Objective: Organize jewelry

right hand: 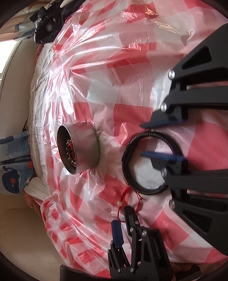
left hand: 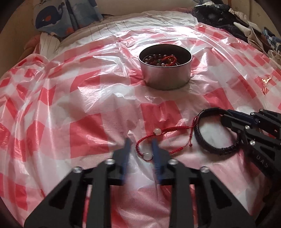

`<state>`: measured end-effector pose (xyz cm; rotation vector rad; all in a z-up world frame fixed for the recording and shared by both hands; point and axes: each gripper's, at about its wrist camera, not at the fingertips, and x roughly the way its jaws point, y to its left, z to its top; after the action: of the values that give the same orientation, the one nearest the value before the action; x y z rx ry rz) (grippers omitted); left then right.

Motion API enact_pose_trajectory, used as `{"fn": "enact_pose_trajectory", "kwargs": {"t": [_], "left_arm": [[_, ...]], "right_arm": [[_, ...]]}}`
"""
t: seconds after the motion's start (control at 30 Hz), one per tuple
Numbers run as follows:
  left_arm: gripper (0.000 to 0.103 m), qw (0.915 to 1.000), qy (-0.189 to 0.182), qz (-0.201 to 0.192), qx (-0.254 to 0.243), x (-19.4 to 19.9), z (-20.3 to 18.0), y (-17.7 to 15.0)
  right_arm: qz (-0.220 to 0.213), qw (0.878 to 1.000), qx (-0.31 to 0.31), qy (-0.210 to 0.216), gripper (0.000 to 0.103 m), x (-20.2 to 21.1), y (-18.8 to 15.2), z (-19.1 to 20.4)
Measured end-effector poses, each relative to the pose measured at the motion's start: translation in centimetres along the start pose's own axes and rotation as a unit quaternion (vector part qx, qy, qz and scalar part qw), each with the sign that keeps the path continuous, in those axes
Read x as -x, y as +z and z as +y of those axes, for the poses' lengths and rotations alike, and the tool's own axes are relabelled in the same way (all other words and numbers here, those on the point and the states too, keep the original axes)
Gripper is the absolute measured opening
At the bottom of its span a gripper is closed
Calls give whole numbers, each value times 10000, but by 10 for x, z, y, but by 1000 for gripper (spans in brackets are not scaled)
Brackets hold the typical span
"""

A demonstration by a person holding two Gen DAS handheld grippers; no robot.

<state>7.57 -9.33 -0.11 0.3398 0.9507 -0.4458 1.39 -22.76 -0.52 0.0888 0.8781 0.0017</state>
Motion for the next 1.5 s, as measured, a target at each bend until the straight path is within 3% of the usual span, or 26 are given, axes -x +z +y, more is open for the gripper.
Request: {"fn": "enact_pose_trajectory", "kwargs": {"t": [0.27,1.27,1.3,1.37,1.43,1.5], "left_arm": [[11,9958,-235,-694,544,28,17,8],[12,9978,-88,-414,504,15,15,5],[12,9979,-60,-365,535,13,16,4],[14,9977,-63,-251,633,8,20,2],[28,9974,-51,-213,694,6,22,1],[44,9973,-24,-224,693,5,22,0]], "right_arm": [[-566,9982,-202,36,10,21,4,-5],[-458,9987,-211,46,11,13,2,-3],[-407,9989,-221,45,12,12,2,-3],[-398,9989,-245,29,31,11,1,-4],[-505,9985,-228,55,48,15,2,-4],[-564,9981,-158,174,51,18,2,0]]}}
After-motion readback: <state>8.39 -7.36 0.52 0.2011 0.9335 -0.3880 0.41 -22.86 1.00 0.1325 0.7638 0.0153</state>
